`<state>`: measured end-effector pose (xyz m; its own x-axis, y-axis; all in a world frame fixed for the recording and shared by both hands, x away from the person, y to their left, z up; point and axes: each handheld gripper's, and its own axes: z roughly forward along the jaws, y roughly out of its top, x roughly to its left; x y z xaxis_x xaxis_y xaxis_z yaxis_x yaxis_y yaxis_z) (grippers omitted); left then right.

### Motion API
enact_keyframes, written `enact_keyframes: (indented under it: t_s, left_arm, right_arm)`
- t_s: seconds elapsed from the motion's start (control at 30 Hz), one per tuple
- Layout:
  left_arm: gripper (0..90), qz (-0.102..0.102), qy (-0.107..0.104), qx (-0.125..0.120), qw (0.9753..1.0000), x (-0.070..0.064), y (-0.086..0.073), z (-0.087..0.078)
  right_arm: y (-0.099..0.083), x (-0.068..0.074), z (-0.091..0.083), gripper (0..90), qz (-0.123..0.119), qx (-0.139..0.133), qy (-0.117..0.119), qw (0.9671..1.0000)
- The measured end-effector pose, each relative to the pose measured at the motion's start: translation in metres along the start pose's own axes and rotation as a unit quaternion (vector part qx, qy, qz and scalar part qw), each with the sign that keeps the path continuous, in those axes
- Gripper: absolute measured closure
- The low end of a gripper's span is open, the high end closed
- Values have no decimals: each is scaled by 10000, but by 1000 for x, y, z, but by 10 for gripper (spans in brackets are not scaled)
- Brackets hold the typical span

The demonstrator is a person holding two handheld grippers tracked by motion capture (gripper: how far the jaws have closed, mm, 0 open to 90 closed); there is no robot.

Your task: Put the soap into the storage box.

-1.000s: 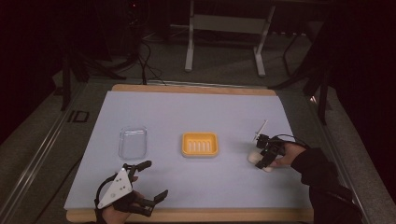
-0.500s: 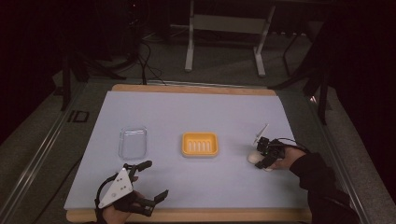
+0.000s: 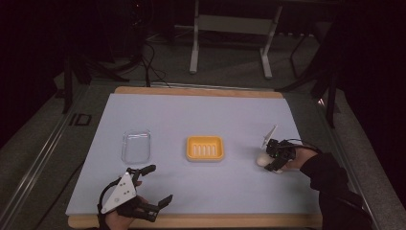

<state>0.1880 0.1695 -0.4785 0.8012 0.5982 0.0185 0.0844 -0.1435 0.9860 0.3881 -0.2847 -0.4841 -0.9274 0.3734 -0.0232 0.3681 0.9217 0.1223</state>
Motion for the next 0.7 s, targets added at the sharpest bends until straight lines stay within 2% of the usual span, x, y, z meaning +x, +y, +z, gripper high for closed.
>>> enact_keyframes:
  t_s: [0.2, 0.43, 0.7]
  left_arm:
    - [11, 8, -2, 3, 10000, 0, 0, 0]
    - [11, 17, -25, 1, 10000, -1, 0, -1]
    - [11, 15, -26, 0, 10000, -1, 0, 0]
  right_arm:
    - [2, 4, -7, 499, -414, -71, 96, 9991]
    - [7, 4, -17, 499, -647, -81, 225, 9976]
    - [17, 3, -30, 499, -802, -126, 198, 9965]
